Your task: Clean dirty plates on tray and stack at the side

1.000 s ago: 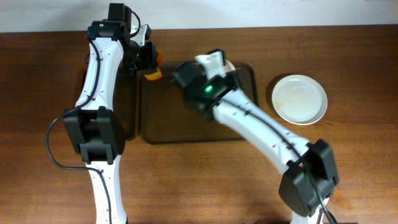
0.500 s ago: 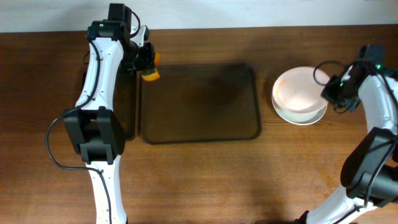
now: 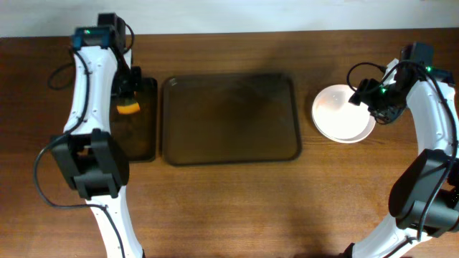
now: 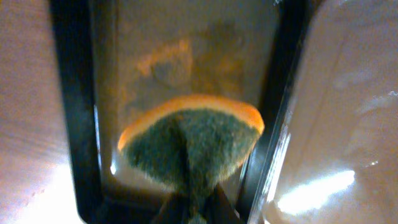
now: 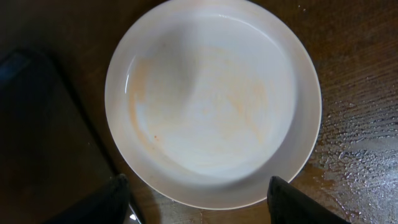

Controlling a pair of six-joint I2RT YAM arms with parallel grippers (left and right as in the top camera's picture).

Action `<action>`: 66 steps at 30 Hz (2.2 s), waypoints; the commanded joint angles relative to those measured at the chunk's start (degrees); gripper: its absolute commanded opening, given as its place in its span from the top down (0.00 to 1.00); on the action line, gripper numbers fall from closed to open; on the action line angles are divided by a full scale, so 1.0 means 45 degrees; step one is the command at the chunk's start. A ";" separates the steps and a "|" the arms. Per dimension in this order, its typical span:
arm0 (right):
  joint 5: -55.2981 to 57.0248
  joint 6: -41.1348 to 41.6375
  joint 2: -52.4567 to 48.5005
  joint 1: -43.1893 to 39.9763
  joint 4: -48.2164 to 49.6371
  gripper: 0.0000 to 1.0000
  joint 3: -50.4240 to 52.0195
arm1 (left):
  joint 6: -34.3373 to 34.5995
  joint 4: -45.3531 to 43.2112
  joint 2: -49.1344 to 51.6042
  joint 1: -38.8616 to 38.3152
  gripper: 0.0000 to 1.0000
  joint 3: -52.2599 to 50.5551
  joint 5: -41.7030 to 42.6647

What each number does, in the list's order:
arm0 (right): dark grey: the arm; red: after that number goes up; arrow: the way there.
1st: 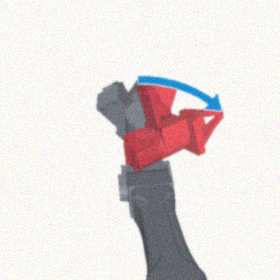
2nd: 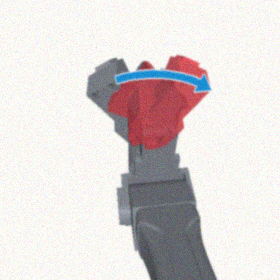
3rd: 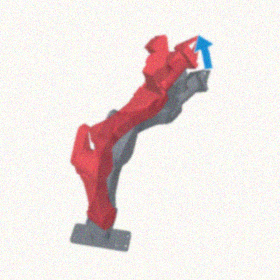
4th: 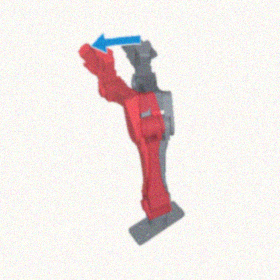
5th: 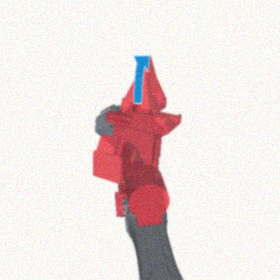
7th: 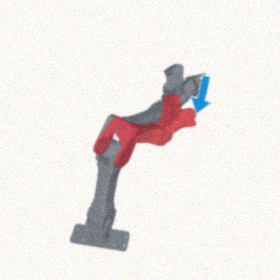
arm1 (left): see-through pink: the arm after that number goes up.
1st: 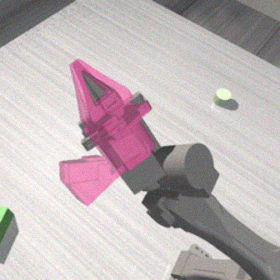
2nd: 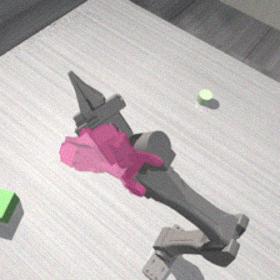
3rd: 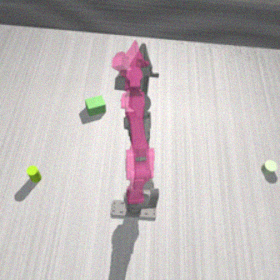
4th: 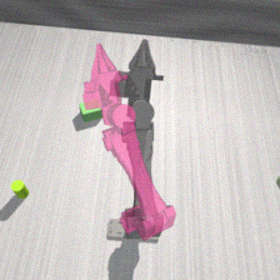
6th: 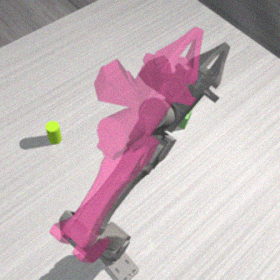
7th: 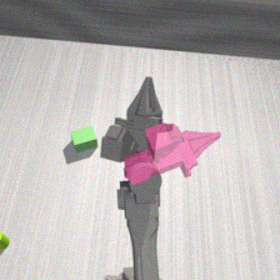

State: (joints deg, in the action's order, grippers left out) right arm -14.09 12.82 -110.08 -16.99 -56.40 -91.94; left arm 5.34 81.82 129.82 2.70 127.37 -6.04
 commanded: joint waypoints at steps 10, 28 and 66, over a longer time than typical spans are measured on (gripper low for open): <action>-0.0272 -0.0554 0.0947 0.0024 -0.0097 0.35 -0.0228 | -0.0238 -0.3084 0.0141 0.0019 0.53 -0.3434 -0.0729; -0.0151 -0.2997 1.3313 0.0024 -0.6839 0.02 -0.0228 | -0.0233 0.2234 0.0083 -0.0568 0.00 0.7203 0.0146; 0.2526 -0.2404 2.4417 0.3453 1.1579 0.02 2.0361 | -0.0238 0.2885 -0.1404 -0.0568 0.00 0.7300 0.0083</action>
State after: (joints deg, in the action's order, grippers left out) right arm -3.62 1.54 -0.80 -1.98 -4.21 -0.73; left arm 4.32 93.01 129.75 0.05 159.57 -5.78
